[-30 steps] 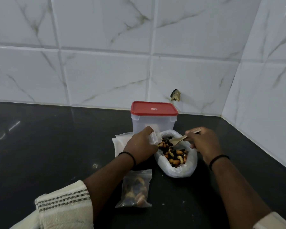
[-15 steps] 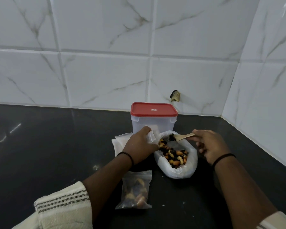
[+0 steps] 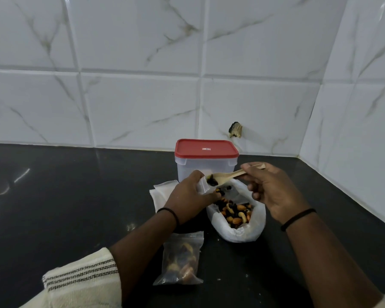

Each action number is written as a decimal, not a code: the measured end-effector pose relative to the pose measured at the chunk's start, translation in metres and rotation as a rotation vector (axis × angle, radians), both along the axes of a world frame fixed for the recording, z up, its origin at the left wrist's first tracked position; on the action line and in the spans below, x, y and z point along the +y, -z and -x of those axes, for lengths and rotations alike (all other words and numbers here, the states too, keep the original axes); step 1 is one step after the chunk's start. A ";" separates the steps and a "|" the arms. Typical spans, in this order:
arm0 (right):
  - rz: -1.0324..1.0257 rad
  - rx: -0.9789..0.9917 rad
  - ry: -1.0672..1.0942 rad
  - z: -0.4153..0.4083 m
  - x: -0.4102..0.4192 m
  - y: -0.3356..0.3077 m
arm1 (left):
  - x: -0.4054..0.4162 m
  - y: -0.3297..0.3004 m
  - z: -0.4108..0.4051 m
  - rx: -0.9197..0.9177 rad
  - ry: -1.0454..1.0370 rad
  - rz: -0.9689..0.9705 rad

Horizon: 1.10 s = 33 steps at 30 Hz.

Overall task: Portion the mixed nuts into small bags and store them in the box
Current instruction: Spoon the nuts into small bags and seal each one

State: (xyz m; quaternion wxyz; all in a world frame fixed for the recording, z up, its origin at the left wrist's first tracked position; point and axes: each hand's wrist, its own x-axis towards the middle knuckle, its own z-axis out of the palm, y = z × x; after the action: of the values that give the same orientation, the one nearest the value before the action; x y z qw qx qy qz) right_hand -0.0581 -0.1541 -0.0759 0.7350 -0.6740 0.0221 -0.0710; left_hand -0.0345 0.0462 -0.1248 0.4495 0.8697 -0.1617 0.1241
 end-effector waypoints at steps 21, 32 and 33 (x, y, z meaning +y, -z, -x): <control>0.081 -0.176 -0.071 0.006 -0.001 -0.006 | 0.002 -0.001 -0.002 -0.031 -0.028 0.035; 0.464 -0.095 0.337 -0.011 -0.012 0.018 | 0.005 -0.003 -0.005 0.023 -0.114 -0.074; 0.485 -0.088 0.322 -0.012 -0.010 0.020 | 0.005 -0.003 -0.005 0.028 -0.115 -0.090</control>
State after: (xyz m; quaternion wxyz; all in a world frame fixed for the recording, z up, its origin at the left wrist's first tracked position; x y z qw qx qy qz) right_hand -0.0461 -0.1643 -0.0964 0.5321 -0.8139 0.0792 -0.2193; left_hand -0.0299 0.0508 -0.1215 0.4045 0.8984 -0.1104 0.1304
